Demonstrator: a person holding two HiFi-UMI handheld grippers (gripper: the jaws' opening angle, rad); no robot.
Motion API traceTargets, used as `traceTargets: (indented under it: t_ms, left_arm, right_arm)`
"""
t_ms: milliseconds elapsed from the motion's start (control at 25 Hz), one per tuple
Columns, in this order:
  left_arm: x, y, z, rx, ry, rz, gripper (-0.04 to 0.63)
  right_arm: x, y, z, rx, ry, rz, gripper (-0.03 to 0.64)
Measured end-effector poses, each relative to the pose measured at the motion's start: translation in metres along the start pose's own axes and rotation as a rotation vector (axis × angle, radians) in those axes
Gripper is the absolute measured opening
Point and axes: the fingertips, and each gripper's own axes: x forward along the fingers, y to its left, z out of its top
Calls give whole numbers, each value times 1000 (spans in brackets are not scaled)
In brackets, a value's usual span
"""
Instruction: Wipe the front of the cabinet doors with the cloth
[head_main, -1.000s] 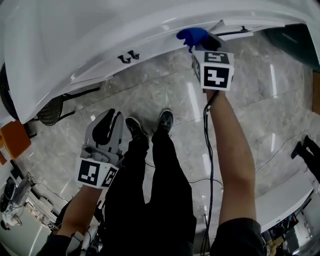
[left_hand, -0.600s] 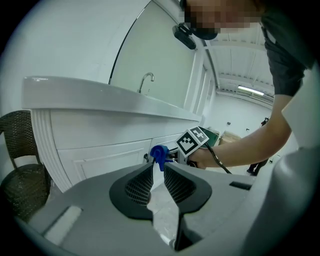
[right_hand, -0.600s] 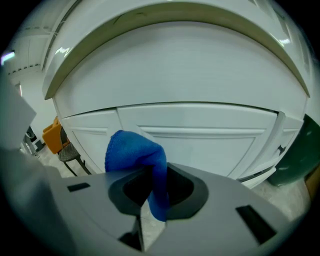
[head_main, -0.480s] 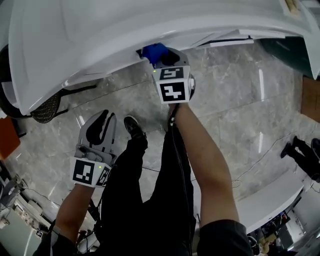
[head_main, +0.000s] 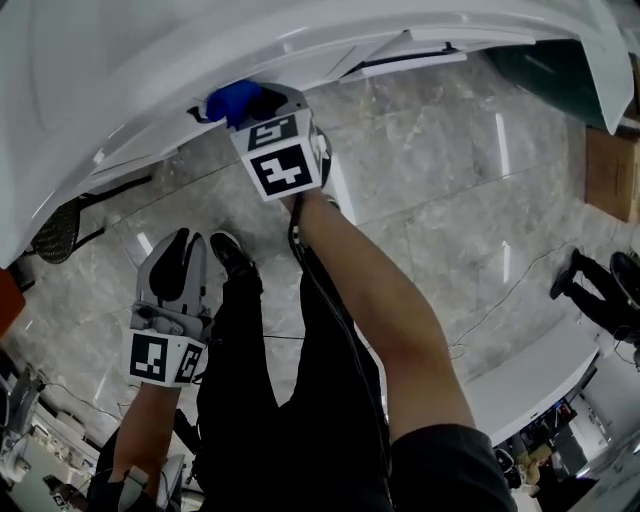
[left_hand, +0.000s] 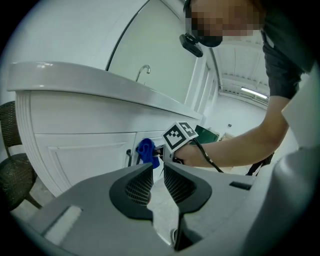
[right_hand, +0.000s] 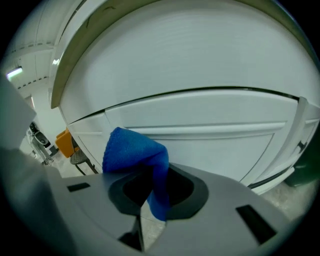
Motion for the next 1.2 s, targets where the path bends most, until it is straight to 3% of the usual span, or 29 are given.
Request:
traceTargets:
  t_ms: [160,320,560,720,960,1200]
  left_arm:
    - [31,-29,10,-13,-12,-10,69]
    - [63,-50,11,-2,-8,-21,69]
    - [101,-70,1,-2,26,-28,69]
    - [115,-96,-4,9,53,-78,69]
    - [109,-107,-2,27,64,-125,69]
    - [74,-62,-7,51,63,-94,69]
  right_arm:
    - [6,-23,-9,-61,12,37,57]
    - [8,-64,-26,-52,41,34,57]
    - [-6,-140,-39,3,49,-36,57]
    - [-21,-179,-43,-6,60,-92,58]
    - [-26,-181,-45,-20,65,-129,58]
    - [-16,-140,-48,8,49,-145,57]
